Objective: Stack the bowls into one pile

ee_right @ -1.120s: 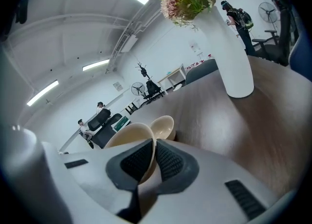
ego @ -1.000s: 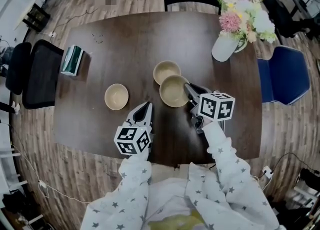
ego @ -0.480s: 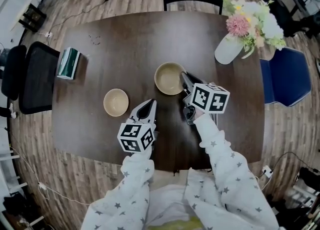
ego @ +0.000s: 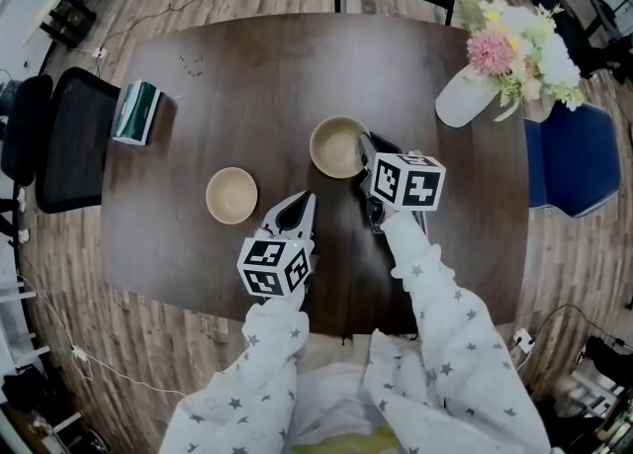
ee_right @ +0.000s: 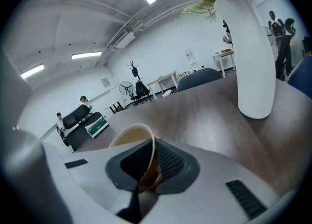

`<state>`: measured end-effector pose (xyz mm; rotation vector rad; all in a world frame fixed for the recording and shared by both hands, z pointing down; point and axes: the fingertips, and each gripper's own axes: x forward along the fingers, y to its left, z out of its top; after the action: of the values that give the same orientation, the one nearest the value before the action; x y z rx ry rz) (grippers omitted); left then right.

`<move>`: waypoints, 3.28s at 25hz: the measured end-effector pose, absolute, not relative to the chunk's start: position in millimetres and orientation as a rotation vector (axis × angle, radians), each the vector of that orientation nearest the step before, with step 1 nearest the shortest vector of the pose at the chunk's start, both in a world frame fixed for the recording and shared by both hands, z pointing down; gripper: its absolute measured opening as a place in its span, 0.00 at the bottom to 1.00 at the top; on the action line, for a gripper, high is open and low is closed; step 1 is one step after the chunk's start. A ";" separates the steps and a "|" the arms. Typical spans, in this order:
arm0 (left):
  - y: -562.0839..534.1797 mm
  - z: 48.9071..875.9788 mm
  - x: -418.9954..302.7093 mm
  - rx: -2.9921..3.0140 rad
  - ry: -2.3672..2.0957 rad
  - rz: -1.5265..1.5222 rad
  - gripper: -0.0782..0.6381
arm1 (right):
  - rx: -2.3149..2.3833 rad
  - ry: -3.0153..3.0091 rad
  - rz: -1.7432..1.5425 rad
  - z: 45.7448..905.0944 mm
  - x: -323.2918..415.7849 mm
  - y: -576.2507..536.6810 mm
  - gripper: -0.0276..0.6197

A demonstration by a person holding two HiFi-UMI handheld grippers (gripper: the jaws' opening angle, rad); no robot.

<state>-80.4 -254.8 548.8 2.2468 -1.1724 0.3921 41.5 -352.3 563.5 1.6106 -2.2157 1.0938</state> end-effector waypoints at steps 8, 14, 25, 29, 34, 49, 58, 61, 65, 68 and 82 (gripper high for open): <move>-249.8 550.1 -78.9 2.233 -1.185 0.391 0.14 | 1.581 -2.202 1.021 566.6 37.1 -351.3 0.10; -244.3 547.5 -74.4 2.237 -1.186 0.392 0.14 | 1.564 -2.218 0.903 560.7 33.0 -350.5 0.19; -227.9 538.5 -70.8 2.242 -1.225 0.361 0.14 | 1.569 -2.263 0.921 557.3 37.2 -334.1 0.26; -215.6 528.5 -67.1 2.245 -1.251 0.343 0.15 | 1.572 -2.262 0.929 550.2 44.6 -321.0 0.25; -204.1 515.3 -71.8 2.243 -1.301 0.321 0.14 | 1.540 -2.309 0.868 533.6 41.2 -305.3 0.14; -149.1 487.0 -104.8 2.189 -1.515 0.231 0.14 | 1.120 -2.650 0.961 496.0 -36.1 -238.9 0.09; -133.0 485.2 -146.4 2.103 -1.622 0.206 0.14 | 0.998 -2.694 0.987 492.4 -77.0 -229.2 0.09; -129.7 489.8 -157.8 2.075 -1.632 0.209 0.14 | 1.000 -2.684 0.983 497.0 -90.4 -230.5 0.09; -127.8 501.6 -173.5 2.034 -1.628 0.210 0.14 | 0.981 -2.652 1.005 508.6 -114.0 -233.3 0.09; -136.4 507.6 -195.4 2.022 -1.621 0.217 0.14 | 0.950 -2.635 1.033 518.7 -140.9 -238.4 0.10; -165.6 537.8 -245.2 1.987 -1.538 0.258 0.14 | 1.059 -2.510 1.032 555.1 -188.7 -279.0 0.29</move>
<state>-245.2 -165.6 537.8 1.9874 -1.5382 0.2577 -188.7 -279.0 555.1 1.0592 -2.5099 1.0315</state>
